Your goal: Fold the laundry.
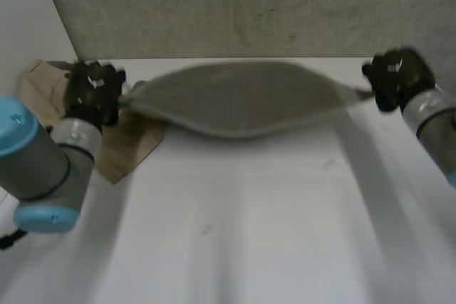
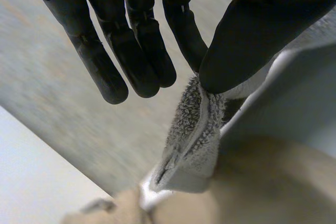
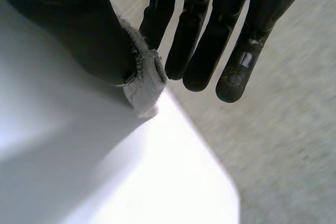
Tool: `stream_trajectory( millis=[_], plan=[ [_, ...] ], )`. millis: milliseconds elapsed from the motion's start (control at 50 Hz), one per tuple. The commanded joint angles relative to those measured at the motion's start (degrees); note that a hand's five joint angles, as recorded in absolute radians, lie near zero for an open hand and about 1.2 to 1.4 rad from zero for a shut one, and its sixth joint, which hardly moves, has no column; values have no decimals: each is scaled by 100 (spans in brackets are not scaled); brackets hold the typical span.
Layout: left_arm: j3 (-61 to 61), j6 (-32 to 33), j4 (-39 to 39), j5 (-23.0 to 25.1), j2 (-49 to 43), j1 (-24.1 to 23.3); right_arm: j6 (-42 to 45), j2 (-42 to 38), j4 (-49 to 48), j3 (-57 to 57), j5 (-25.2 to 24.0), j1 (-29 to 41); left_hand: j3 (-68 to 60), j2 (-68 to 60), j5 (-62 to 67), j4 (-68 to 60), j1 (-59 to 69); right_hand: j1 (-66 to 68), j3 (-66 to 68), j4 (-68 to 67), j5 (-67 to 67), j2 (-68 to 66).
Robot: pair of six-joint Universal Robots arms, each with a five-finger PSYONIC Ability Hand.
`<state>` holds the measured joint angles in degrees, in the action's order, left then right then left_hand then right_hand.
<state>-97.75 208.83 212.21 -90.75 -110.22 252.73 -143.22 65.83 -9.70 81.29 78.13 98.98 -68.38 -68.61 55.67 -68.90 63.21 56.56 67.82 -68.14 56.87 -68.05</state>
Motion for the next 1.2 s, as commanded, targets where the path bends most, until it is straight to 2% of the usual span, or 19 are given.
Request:
stream_trajectory(
  millis=[20,60,120,180,260,300,360,400,460,500,560,600,660,760,900,1100,1200],
  plan=[
    [-648,359,-679,22,26,-93,1032,0,862,607,-61,-370,-1162,-1139,1433,-1110,1679,2344,1218,-1186,1313,-1195],
    [-737,526,-978,14,167,-93,1435,8,1554,651,-61,-510,-1162,-1139,1433,-1110,1679,2344,1218,-1186,1313,-1195],
    [-974,939,-1856,14,632,-75,1780,148,2277,686,-43,-651,-1162,-1139,1433,-1110,1679,2344,1218,-1186,1313,-1195],
    [-1132,1195,-2806,5,1054,-101,2236,779,3269,922,-43,-914,-1162,-1139,1433,-1110,1679,2344,1218,-1186,1313,-1195],
    [-1291,1318,-4150,5,1669,-172,2920,1508,4052,1335,-113,-1213,-1162,-1139,1433,-1110,1679,2344,1218,-1186,1313,-1195],
    [-1343,1274,-4871,31,2091,-251,3151,1844,4247,1494,-148,-1346,-1162,-1139,1433,-1110,1679,2344,1218,-1186,1313,-1195],
    [-1387,1318,-5469,40,2442,-426,3494,2354,4371,1784,-315,-1600,-1162,-1139,1433,-1110,1679,2344,1218,-1186,1313,-1195],
    [-1379,1335,-5550,31,2548,-549,3582,2547,4371,1933,-490,-1680,-1162,-1139,1433,-1110,1679,2344,1218,-1186,1313,-1195],
    [-1309,1336,-5393,31,2532,-576,3565,2548,4345,2039,-666,-1689,-1162,-1139,1433,-1110,1679,2344,1218,-1186,1313,-1195],
    [-1195,1327,-4998,23,2401,-567,3503,2487,4275,2013,-763,-1707,-1162,-1139,1433,-1110,1679,2344,1218,-1186,1313,-1195],
    [-975,1336,-4234,14,1813,-559,3170,1891,3740,1882,-860,-1645,-1162,-1139,1433,-1110,1679,2344,1218,-1186,1313,-1195],
    [-678,1344,-3594,-12,1261,-541,2758,1390,3204,1557,-773,-1592,-1162,-1139,1433,-1110,1679,2344,1218,-1186,1313,-1195],
    [-360,1344,-3091,-30,740,-541,2284,889,2616,1154,-484,-1400,-1162,-1139,1433,-1110,1679,2344,1218,-1186,1313,-1195],
    [543,1344,-2230,-48,-384,-541,2062,256,1982,485,88,-767,-1162,-1139,1433,-1110,1679,2344,1218,-1186,1313,-1195],
    [1564,1353,-1649,-65,-1370,-550,2018,-886,1173,-630,686,-345,-1162,-1139,1433,-1110,1679,2344,1218,-1186,1313,-1195],
    [2909,1783,-1139,-285,-2565,-550,2018,-2223,777,-2169,941,-10,-1162,-1139,1433,-1110,1679,2344,1218,-1186,1313,-1195],
    [3411,1863,-971,-347,-2979,-541,2018,-2786,302,-2855,1240,25,-1162,-1139,1433,-1110,1679,2344,1218,-1186,1313,-1195]
  ],
)
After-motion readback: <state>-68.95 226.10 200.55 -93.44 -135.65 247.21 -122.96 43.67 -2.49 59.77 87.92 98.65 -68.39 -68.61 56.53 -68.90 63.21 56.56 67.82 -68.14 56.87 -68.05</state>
